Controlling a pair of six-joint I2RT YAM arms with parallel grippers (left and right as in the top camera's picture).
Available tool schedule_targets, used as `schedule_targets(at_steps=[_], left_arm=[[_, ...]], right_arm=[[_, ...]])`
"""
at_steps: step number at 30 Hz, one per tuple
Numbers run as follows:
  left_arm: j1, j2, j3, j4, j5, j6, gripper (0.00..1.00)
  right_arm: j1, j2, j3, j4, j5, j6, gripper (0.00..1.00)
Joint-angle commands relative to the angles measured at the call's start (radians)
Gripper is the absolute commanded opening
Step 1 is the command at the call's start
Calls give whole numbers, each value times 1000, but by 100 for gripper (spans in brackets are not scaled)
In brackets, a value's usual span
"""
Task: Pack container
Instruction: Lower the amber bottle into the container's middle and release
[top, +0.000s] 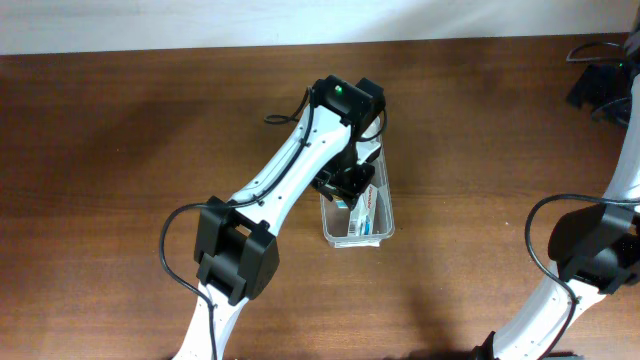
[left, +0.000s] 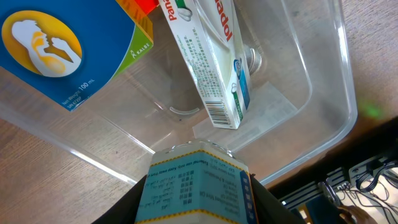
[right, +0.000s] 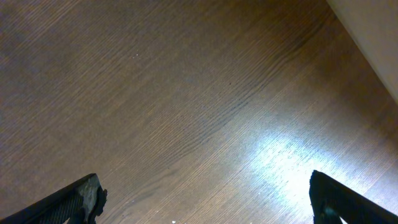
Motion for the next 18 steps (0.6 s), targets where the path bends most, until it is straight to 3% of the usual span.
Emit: schedule_targets(at_steps=[1, 18], left_arm=[[-3, 7, -6, 3, -4, 3, 41], [0, 26, -49, 56, -65, 0, 41]], right_arm=[[-8, 3, 7, 0, 19, 4, 98], [-8, 3, 7, 0, 19, 4, 99]])
